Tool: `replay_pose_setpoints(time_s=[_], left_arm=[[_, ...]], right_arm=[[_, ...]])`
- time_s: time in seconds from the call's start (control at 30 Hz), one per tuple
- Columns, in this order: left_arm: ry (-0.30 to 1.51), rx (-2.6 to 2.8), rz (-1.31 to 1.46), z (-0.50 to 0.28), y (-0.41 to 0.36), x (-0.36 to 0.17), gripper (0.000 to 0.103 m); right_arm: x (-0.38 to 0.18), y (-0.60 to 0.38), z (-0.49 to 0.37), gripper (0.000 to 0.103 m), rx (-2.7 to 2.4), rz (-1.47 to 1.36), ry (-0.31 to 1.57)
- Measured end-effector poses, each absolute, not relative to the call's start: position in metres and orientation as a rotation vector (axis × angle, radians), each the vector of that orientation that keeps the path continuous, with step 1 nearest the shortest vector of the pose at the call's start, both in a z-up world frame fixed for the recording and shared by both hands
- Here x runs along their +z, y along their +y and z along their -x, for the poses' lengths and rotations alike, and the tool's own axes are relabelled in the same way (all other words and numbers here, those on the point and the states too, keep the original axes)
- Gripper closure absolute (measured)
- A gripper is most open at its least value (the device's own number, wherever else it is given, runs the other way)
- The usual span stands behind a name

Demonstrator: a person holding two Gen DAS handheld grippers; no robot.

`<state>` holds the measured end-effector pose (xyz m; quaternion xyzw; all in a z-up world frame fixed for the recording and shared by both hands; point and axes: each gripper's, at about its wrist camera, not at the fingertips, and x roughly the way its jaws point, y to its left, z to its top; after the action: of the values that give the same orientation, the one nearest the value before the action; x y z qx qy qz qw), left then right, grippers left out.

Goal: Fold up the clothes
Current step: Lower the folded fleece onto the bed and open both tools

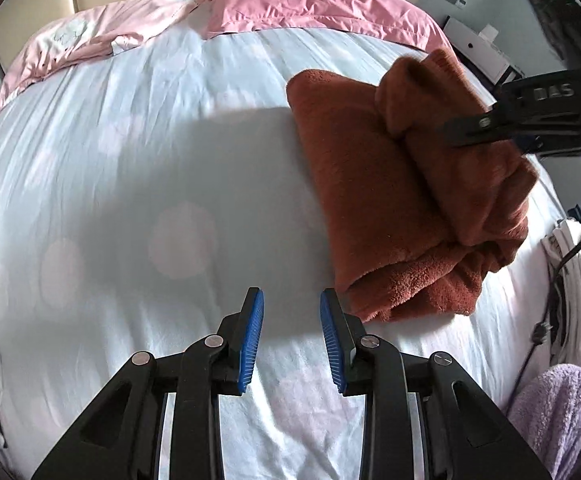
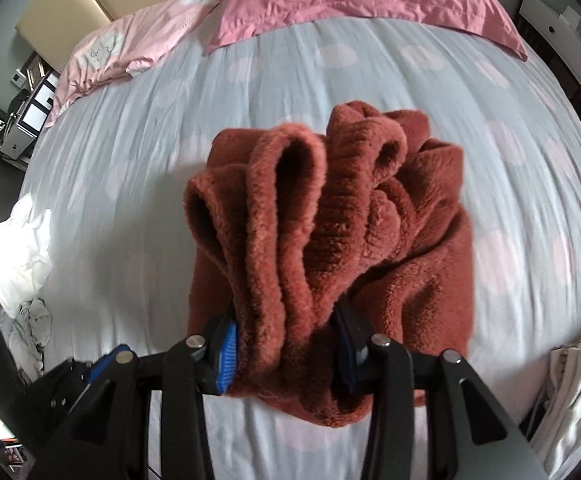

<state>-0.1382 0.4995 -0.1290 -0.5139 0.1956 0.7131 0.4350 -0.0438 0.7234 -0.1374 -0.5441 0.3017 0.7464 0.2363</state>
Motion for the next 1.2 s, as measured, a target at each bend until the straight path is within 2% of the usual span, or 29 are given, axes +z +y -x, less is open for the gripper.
replay_pose_setpoints(time_s=[0.17,0.4,0.57,0.67,0.8,1.03,1.1,1.2], left_arm=[[0.427,1.781,1.286,0.148,0.491,-0.128,0.072],[0.358,1.793,1.265,0.151,0.491,-0.116,0.072],[0.361,1.797,1.257,0.152,0.483,-0.115,0.072],[0.349,1.788,1.259,0.15,0.485,-0.113,0.072],[0.32,1.768,1.259,0.149,0.492,-0.111,0.072],[0.35,1.739,1.249,0.141,0.51,-0.117,0.072],[0.348,1.734,1.257,0.144,0.511,-0.121,0.072],[0.344,1.726,1.269,0.149,0.514,-0.127,0.072]], right_arm=[[-0.143,0.71,0.061,0.054,2.042,1.533,0.88],[-0.136,0.705,0.058,0.054,2.086,1.546,1.08],[-0.092,0.702,0.036,0.057,2.198,1.448,1.004],[-0.066,0.712,0.014,0.057,2.239,1.369,0.874],[-0.077,0.725,0.005,0.059,2.169,1.404,0.74],[-0.119,0.733,0.038,0.061,2.16,1.408,0.795],[-0.129,0.735,0.048,0.069,2.147,1.416,0.769],[-0.143,0.74,0.057,0.073,2.133,1.439,0.773]])
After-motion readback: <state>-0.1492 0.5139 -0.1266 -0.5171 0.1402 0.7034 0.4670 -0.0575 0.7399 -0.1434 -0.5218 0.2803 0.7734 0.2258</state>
